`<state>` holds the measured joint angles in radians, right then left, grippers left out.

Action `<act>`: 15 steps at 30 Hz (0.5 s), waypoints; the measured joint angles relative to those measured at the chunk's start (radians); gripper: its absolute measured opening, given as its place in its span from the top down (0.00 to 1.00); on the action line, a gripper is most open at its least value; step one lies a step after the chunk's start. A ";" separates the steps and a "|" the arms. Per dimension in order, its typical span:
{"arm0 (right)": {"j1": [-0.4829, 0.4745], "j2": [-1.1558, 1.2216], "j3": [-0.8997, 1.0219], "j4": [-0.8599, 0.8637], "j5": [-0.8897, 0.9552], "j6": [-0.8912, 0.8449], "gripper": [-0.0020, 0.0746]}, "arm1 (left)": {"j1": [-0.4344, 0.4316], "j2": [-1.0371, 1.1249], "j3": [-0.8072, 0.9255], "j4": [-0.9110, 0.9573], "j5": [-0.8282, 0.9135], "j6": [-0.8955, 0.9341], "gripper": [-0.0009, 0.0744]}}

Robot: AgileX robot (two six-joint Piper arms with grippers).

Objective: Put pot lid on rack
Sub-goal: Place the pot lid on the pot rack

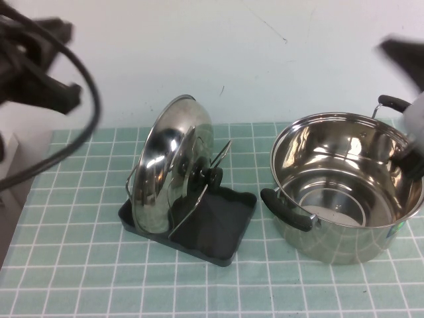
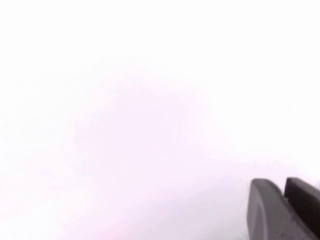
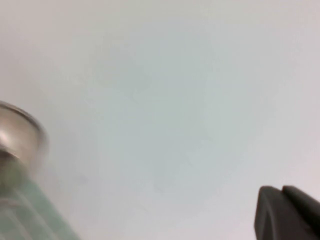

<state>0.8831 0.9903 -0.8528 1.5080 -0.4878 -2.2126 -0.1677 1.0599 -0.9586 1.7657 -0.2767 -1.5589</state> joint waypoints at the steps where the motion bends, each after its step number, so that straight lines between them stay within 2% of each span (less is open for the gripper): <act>1: 0.000 -0.018 -0.024 0.093 -0.063 -0.122 0.98 | 0.000 -0.027 0.000 -0.002 0.019 -0.005 0.95; 3: 0.002 -0.047 -0.066 0.189 -0.215 -0.311 0.98 | 0.000 -0.064 0.000 -0.005 0.053 -0.010 0.97; 6: 0.002 -0.083 -0.121 0.252 -0.425 -0.482 0.98 | 0.000 -0.099 0.000 -0.008 0.138 0.015 0.98; 10: 0.002 -0.136 -0.160 0.265 -0.606 -0.669 0.98 | 0.000 -0.109 0.000 -0.035 0.402 0.182 0.99; 12: 0.002 -0.160 -0.167 0.265 -0.672 -0.738 0.98 | 0.000 -0.106 0.000 -0.114 0.566 0.304 0.99; 15: 0.002 -0.193 -0.176 0.265 -0.736 -0.796 0.98 | 0.000 -0.105 -0.009 -0.416 0.715 0.513 0.99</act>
<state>0.8848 0.7975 -1.0287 1.7728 -1.2239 -3.0085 -0.1677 0.9551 -0.9680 1.3495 0.4385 -1.0457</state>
